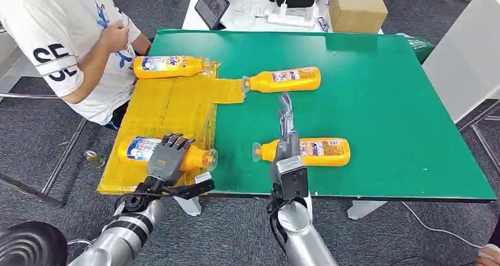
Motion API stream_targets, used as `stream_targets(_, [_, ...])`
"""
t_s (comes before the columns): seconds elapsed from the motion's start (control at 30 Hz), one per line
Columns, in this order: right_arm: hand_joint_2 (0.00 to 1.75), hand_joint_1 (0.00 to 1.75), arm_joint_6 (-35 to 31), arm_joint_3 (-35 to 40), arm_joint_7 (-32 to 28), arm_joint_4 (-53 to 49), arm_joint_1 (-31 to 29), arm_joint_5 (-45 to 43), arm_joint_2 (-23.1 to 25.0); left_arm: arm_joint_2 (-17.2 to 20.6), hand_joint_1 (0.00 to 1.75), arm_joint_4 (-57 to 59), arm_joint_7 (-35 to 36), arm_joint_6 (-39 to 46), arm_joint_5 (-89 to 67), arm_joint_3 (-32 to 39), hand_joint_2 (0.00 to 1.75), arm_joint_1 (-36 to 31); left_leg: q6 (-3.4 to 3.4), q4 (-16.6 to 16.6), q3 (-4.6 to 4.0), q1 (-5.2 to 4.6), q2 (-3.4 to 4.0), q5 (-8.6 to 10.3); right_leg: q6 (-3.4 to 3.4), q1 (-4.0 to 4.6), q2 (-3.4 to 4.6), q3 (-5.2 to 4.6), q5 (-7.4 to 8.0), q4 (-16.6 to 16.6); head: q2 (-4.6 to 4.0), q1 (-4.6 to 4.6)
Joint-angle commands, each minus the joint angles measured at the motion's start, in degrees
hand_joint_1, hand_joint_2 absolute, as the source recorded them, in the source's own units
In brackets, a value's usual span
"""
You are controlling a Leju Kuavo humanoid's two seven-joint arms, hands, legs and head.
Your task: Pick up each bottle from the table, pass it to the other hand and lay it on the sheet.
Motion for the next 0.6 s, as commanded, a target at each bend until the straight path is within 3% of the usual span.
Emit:
stream_targets(0.03, [0.00, 0.00, 0.7, 1.2, 0.4, 4.9, -1.8, 0.3, -0.8, 2.3, 1.75, 12.5, 1.3, -0.4, 1.4, -1.8, 1.75, -5.1, 0.08, -0.1, 0.39, 0.09, 0.22, -0.12, -0.23, 0.15, 0.10, 0.38, -0.04, -0.1, 0.00, 0.00])
stream_targets(0.17, [0.00, 0.00, 0.7, 1.2, 0.4, 4.9, -1.8, 0.3, -0.8, 2.3, 1.75, 12.5, 1.3, -0.4, 1.4, -1.8, 1.75, -5.1, 0.05, 0.0, 0.21, 0.02, 0.16, -0.04, -0.12, 0.05, 0.11, 0.21, 0.01, -0.1, 0.00, 0.04])
stream_targets(0.2, [0.00, 0.00, 0.7, 1.1, 0.5, 4.8, -1.7, 0.3, -0.8, 1.9, 1.55, 12.5, 0.9, -0.3, 2.6, -1.1, 1.75, -5.1, 0.07, -0.1, 0.35, 0.04, 0.23, -0.08, -0.19, 0.09, 0.15, 0.34, -0.01, -0.1, 0.00, 0.04])
stream_targets(0.23, [0.00, 0.00, 0.8, 1.0, 0.6, 4.6, -1.5, 0.4, -0.7, 1.5, 0.70, 12.6, -0.2, -1.3, 4.3, -0.1, 1.75, -5.2, 0.05, -0.1, 0.24, 0.01, 0.14, -0.04, -0.14, 0.05, 0.09, 0.24, 0.00, -0.1, 0.00, 0.04])
stream_targets(0.27, [0.00, 0.00, 0.8, 0.9, 0.7, 4.5, -1.4, 0.5, -0.7, 1.2, 0.21, 12.6, -0.9, -2.3, 5.6, 0.7, 1.75, -5.2, 0.06, -0.1, 0.27, 0.03, 0.16, -0.05, -0.16, 0.07, 0.10, 0.27, 0.00, -0.1, 0.00, 0.04])
stream_targets(0.3, [0.00, 0.00, 0.7, 0.7, 0.8, 4.3, -1.3, 0.5, -0.6, 0.9, 0.07, 12.9, -1.0, -4.5, 6.7, 1.2, 1.75, -5.3, 0.08, -0.1, 0.40, 0.06, 0.23, -0.09, -0.23, 0.12, 0.13, 0.39, -0.01, -0.1, 0.00, 0.02])
stream_targets(0.43, [0.00, 0.00, 0.9, -0.2, 1.1, 3.9, -0.9, 0.5, -0.1, 0.3, 0.00, 12.7, -5.2, -14.4, 15.9, 6.8, 1.75, -4.6, 0.07, -0.1, 0.43, 0.06, 0.20, -0.10, -0.20, 0.11, 0.11, 0.42, -0.04, -0.1, 0.00, 0.04])
stream_targets(0.6, [0.00, 0.00, 1.1, -1.1, 1.3, 3.9, -0.8, 0.6, 0.0, 0.6, 0.00, 12.6, -6.6, -21.0, 19.2, 7.5, 1.75, -4.2, 0.08, -0.2, 0.76, 0.03, 0.28, -0.08, -0.24, 0.09, 0.19, 0.71, 0.01, -0.2, 0.00, 0.04])
